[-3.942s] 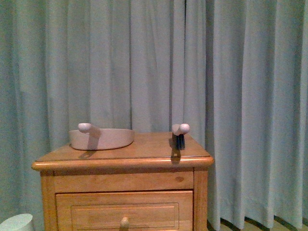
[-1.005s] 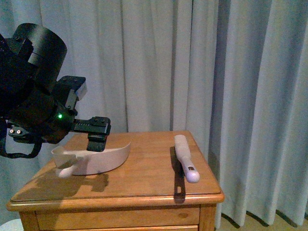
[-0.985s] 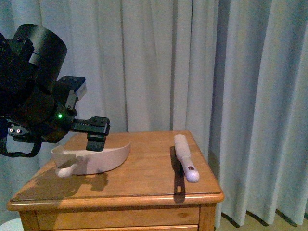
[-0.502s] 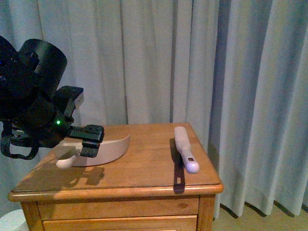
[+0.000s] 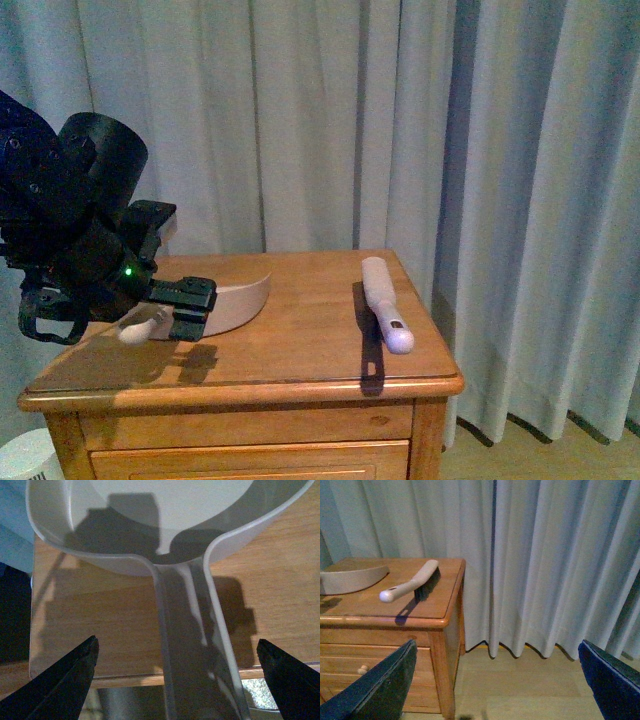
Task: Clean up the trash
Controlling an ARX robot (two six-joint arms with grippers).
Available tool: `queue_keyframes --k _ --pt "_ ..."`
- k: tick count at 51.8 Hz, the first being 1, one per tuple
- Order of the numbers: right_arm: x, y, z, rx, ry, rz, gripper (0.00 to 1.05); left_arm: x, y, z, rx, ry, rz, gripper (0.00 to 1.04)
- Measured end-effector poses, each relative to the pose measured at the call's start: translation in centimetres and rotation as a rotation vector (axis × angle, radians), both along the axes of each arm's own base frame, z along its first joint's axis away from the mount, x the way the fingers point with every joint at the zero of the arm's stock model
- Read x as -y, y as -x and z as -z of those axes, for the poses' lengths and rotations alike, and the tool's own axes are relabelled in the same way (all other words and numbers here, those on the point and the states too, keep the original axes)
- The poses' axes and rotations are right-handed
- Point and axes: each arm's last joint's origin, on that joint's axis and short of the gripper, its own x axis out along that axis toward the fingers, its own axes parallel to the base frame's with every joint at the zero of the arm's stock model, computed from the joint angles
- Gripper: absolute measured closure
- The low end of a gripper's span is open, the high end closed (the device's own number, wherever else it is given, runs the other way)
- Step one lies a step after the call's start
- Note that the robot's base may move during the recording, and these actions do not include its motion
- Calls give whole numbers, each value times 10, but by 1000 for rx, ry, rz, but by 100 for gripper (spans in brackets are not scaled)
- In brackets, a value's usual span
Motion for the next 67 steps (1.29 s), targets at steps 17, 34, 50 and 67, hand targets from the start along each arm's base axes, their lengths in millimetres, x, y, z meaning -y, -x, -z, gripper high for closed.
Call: queue_keyframes --k 17,34,50,67 --pt "0 0 0 0 0 0 7 0 0 2 -4 0 3 8" --pt "0 0 0 0 0 0 7 0 0 3 -13 -9 6 8" --pt "0 0 0 0 0 0 7 -1 0 5 -24 -18 11 8" --pt "0 0 0 0 0 0 7 -1 0 7 -31 -26 9 45"
